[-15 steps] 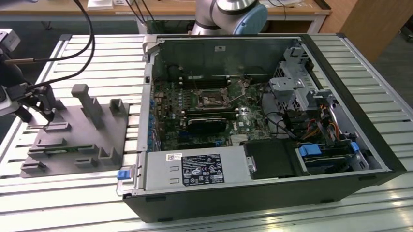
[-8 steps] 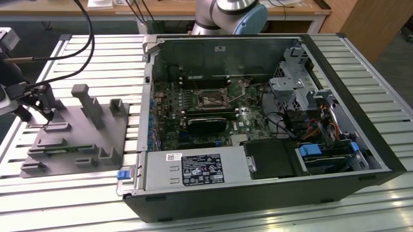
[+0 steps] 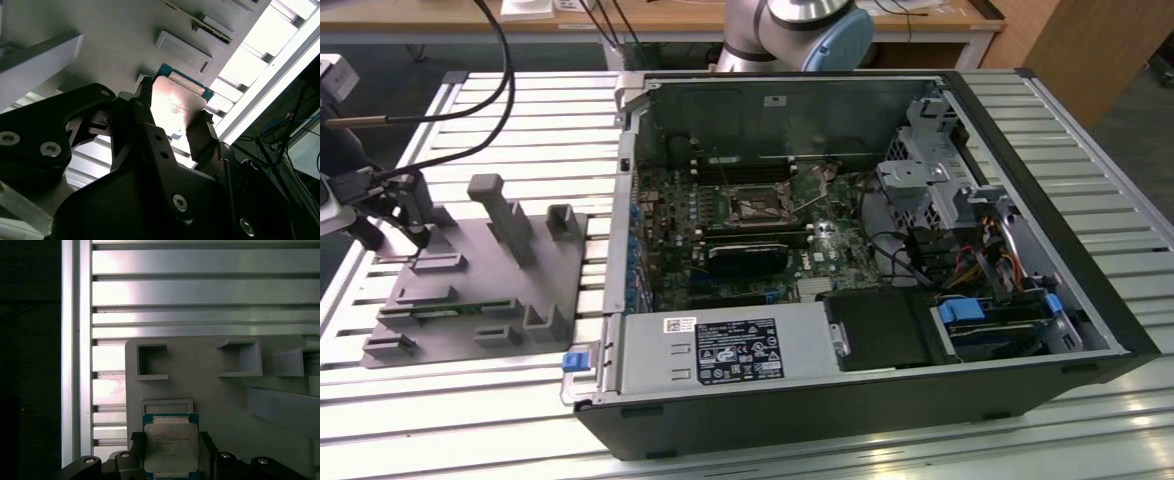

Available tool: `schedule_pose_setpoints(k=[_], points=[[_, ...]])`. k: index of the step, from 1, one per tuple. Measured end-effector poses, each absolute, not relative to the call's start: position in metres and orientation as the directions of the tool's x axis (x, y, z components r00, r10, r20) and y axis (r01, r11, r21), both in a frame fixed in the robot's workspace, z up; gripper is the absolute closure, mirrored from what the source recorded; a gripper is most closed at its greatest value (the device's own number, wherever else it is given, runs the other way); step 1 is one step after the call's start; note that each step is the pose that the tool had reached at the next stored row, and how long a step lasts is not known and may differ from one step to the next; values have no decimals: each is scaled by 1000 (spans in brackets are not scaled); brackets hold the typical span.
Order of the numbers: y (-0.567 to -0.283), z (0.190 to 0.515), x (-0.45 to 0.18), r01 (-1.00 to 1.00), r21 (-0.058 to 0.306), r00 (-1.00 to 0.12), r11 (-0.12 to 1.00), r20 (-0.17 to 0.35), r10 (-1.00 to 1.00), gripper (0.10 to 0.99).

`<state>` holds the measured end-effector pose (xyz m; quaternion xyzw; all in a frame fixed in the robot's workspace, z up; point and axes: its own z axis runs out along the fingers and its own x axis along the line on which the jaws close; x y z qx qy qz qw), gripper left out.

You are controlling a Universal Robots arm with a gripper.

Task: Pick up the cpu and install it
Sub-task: 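Pick up the cpu and move it towards the insertion slot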

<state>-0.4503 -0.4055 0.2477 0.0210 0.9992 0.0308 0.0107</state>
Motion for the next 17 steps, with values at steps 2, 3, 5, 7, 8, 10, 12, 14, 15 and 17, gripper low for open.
schedule_pose_setpoints(k=[2,3,5,7,8,10,12,14,15,17], points=[[-406,248,-450,41,63,-999,997,-20,43,557],[-406,248,-450,41,63,-999,997,-20,43,557],[-406,249,-450,41,64,-999,997,-20,43,557],[-406,249,-450,41,64,-999,997,-20,43,557],[-406,250,-450,41,65,-999,997,-20,43,557],[-406,250,-450,41,65,-999,997,-20,43,557],[-406,251,-450,41,66,-999,997,-20,43,557],[-406,251,-450,41,67,-999,997,-20,43,557],[-406,251,-450,41,67,-999,997,-20,43,557],[-406,252,-450,41,68,-999,997,-20,43,557]])
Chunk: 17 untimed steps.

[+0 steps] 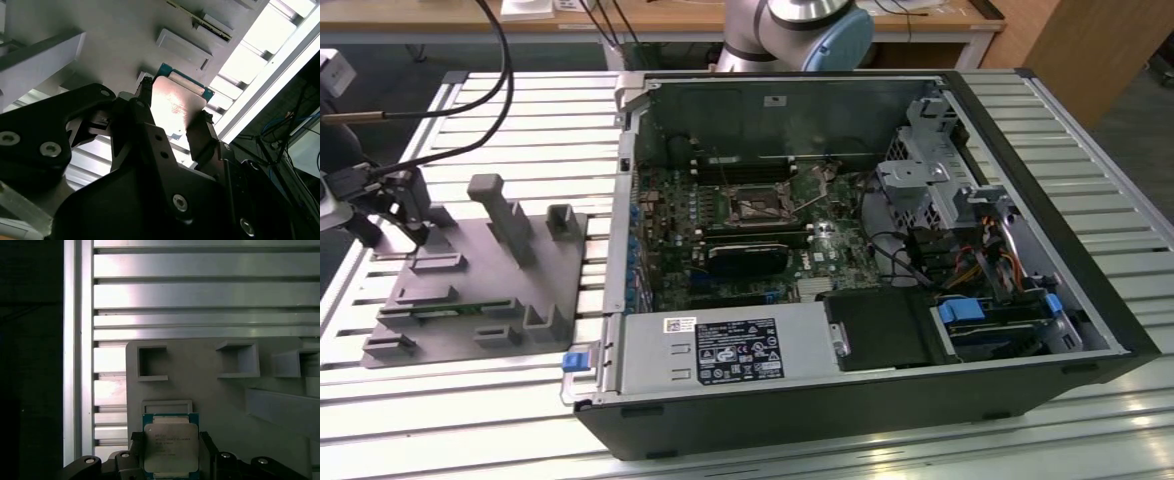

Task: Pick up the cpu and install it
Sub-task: 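Pick up the cpu and move it towards the insertion slot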

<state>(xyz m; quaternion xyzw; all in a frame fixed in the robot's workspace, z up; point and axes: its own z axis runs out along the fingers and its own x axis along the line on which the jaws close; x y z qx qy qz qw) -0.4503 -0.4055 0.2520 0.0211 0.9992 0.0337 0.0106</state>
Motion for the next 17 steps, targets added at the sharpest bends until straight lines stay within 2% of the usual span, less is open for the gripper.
schedule_pose_setpoints(k=[17], points=[[-405,259,-450,41,71,-999,997,-20,43,557]])
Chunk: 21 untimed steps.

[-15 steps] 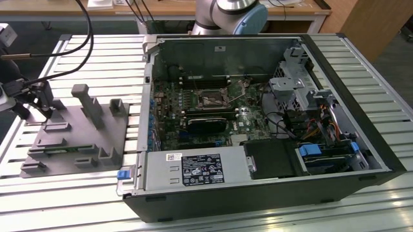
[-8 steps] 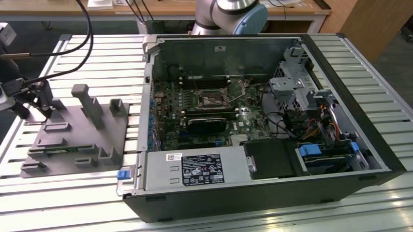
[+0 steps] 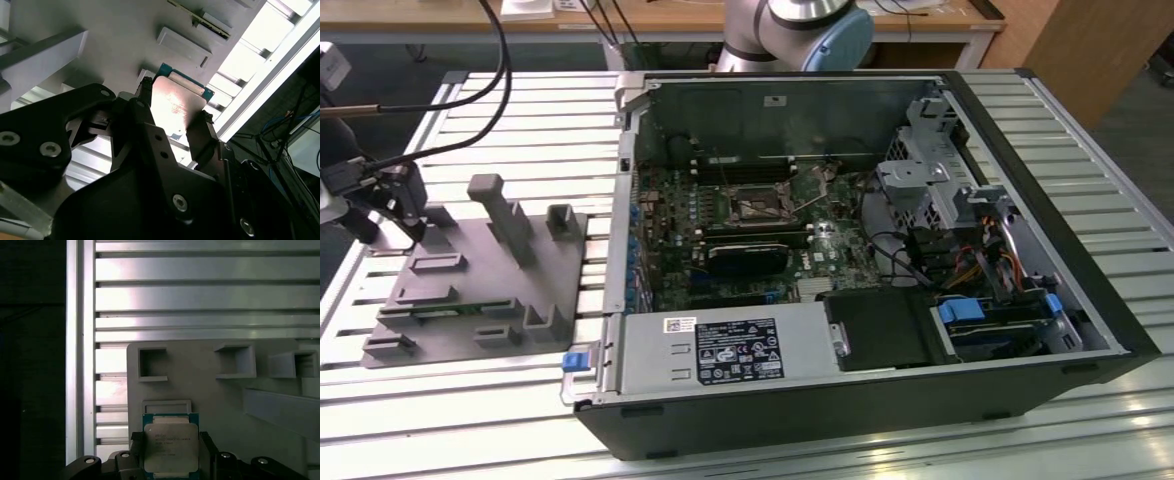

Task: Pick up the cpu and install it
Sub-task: 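Pick up the cpu and move it towards the insertion slot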

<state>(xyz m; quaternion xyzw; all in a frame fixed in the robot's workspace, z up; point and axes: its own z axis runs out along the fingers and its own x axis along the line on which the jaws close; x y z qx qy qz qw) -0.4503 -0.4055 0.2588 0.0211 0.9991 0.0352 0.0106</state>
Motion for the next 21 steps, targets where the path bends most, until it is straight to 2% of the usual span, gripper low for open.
schedule_pose_setpoints(k=[21], points=[[-405,269,-450,41,72,-999,997,-20,43,557]])
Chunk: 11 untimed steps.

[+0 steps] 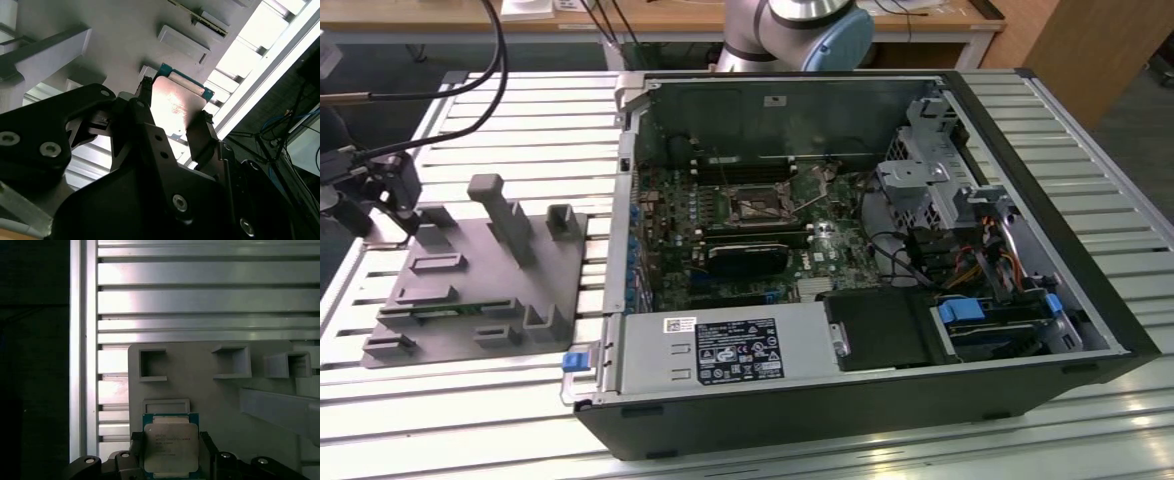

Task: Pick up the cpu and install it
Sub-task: 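Pick up the cpu and move it towards the insertion slot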

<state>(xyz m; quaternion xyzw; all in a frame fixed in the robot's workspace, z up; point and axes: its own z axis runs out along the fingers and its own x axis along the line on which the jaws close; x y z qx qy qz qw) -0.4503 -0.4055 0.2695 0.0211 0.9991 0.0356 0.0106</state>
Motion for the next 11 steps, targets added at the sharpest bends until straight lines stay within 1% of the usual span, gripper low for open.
schedule_pose_setpoints(k=[11], points=[[-405,275,-450,41,72,-999,997,-20,43,557]])
